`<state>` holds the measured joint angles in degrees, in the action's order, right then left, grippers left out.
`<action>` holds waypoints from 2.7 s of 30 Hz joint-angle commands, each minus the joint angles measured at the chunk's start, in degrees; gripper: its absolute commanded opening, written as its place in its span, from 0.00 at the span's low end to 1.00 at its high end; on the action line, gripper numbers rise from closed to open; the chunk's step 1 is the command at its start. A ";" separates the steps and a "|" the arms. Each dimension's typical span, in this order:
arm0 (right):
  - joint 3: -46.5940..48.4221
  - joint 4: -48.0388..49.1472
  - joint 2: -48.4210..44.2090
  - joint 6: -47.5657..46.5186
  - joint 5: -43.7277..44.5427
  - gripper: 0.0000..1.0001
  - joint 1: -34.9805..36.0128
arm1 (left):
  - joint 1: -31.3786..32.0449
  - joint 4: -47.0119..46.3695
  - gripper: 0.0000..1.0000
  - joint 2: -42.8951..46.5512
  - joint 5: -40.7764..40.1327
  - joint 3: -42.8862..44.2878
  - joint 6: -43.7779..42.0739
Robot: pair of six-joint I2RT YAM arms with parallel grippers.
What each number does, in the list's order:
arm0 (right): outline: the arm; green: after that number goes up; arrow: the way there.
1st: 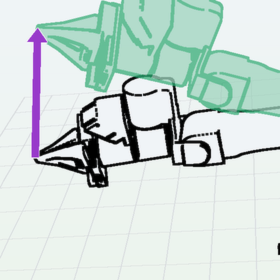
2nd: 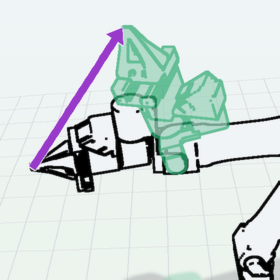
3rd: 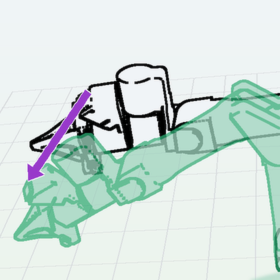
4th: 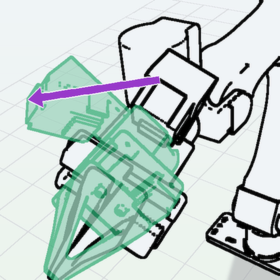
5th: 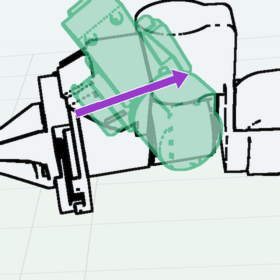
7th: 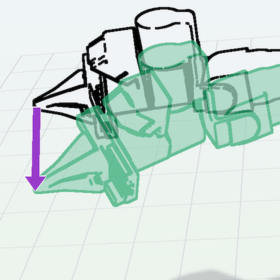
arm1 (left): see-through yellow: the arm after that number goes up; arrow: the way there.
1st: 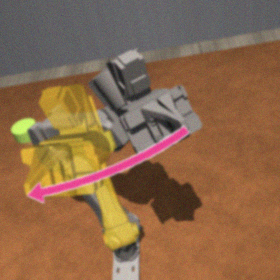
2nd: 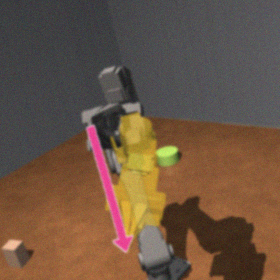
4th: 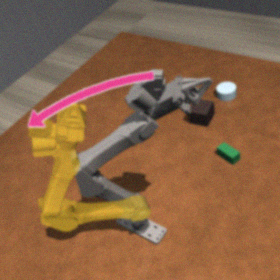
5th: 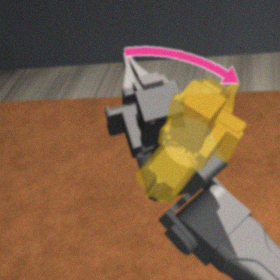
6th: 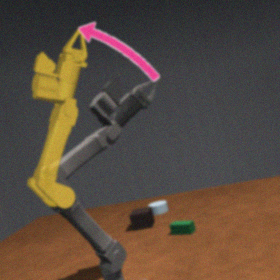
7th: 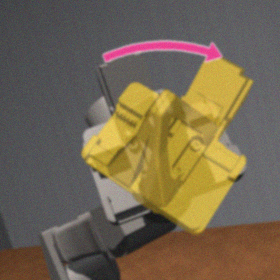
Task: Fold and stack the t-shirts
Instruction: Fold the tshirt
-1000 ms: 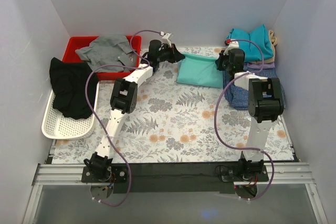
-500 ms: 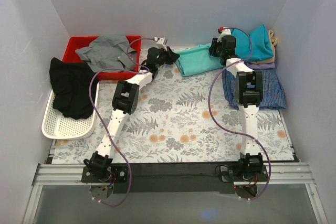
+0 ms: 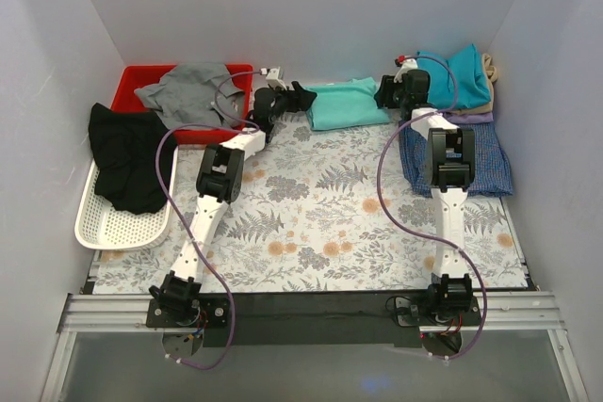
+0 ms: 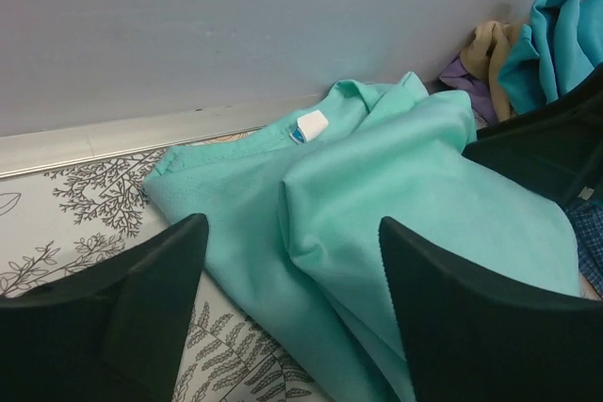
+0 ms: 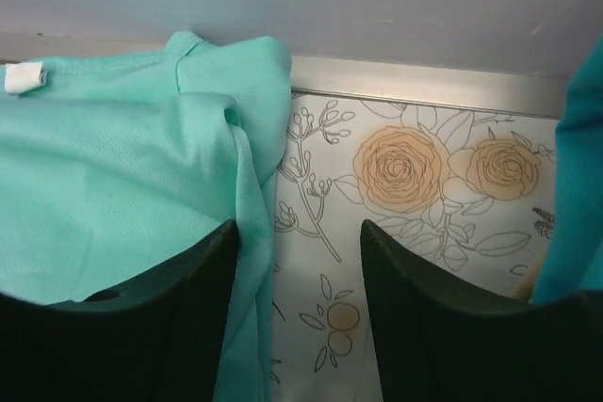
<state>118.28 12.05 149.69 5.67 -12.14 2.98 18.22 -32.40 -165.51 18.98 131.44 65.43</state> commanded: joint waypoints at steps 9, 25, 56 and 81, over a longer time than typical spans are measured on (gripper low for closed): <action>-7.89 4.56 -13.01 1.44 -6.57 0.62 -0.87 | -2.57 -5.74 0.77 19.08 -1.41 -19.63 -2.76; -18.08 -0.45 -18.46 6.28 -16.51 0.70 -1.40 | 2.96 -0.04 0.80 26.73 7.82 -31.07 0.14; -58.66 -4.67 -52.16 3.46 -16.96 0.10 4.39 | 8.50 20.00 0.00 49.65 8.35 -59.09 0.31; -78.47 -24.81 -89.85 10.06 14.09 0.65 16.53 | 15.18 44.19 0.47 81.93 -13.00 -81.61 -1.18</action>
<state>36.99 -13.02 56.12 16.95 -0.40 19.53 33.69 11.64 -84.68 13.78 47.42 65.58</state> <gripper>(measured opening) 0.648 0.456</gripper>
